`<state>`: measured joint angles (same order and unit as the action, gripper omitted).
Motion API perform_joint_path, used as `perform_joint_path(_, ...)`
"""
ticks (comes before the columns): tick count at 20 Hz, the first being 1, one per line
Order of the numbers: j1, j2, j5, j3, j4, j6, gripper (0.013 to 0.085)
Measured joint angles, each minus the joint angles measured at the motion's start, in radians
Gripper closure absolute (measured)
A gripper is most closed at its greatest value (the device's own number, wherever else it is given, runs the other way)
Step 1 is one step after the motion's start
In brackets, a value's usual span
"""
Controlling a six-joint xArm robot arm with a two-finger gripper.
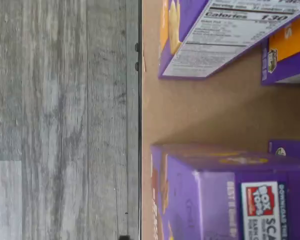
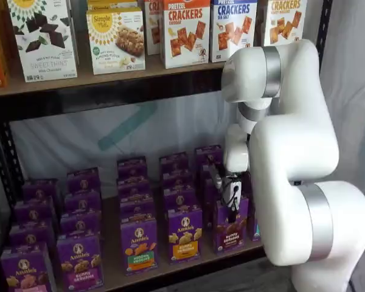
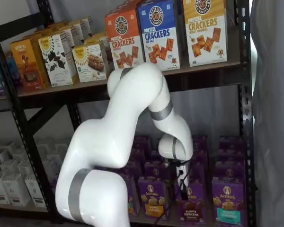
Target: Pick up the purple box with a brown patch in the center, on the bottom shelf, the fifth box from the left
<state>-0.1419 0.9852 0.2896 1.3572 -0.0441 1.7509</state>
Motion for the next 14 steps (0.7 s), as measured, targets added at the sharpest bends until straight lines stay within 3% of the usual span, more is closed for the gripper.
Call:
perform_joint_path(6, 0.001, -0.005, 0.006, -0.005, -0.015, 0.012, 0.029)
perform_joint_path(10, 0.003, -0.011, 0.012, -0.012, -0.024, 0.019, 0.041)
perform_joint_path(14, 0.003, -0.017, 0.013, -0.019, -0.008, 0.005, 0.041)
